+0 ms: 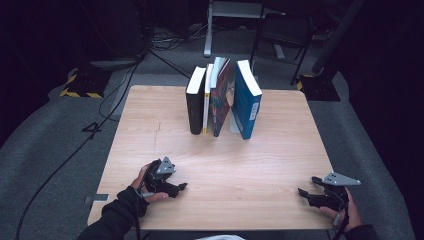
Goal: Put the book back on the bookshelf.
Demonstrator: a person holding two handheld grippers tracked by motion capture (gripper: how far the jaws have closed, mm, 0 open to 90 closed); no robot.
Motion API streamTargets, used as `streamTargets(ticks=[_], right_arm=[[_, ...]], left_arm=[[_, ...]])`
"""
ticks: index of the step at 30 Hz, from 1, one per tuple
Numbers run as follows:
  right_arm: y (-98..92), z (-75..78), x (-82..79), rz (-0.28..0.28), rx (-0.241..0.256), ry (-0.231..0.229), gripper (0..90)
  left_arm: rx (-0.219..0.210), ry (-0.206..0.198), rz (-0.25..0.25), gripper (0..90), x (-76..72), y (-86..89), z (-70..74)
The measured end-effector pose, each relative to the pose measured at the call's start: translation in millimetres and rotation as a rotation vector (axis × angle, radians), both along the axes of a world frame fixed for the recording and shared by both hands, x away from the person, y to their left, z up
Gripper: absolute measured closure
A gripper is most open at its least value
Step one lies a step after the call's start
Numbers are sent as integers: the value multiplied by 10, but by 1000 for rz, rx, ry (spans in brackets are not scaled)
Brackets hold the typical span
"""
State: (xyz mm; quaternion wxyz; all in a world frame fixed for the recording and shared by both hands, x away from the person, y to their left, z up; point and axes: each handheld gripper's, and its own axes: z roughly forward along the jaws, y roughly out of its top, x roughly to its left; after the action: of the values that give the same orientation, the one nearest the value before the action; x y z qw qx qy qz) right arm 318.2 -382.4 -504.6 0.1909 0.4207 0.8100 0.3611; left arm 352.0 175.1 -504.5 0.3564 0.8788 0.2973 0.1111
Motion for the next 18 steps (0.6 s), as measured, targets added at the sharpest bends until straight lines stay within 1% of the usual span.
streamTargets(ticks=[4,18], right_arm=[[5,1,12,-12,2,2,226],[2,1,23,-14,2,2,225]], left_arm=[[0,-1,-4,163,-4,7,-1],[1,-1,-9,165,-15,28,0]])
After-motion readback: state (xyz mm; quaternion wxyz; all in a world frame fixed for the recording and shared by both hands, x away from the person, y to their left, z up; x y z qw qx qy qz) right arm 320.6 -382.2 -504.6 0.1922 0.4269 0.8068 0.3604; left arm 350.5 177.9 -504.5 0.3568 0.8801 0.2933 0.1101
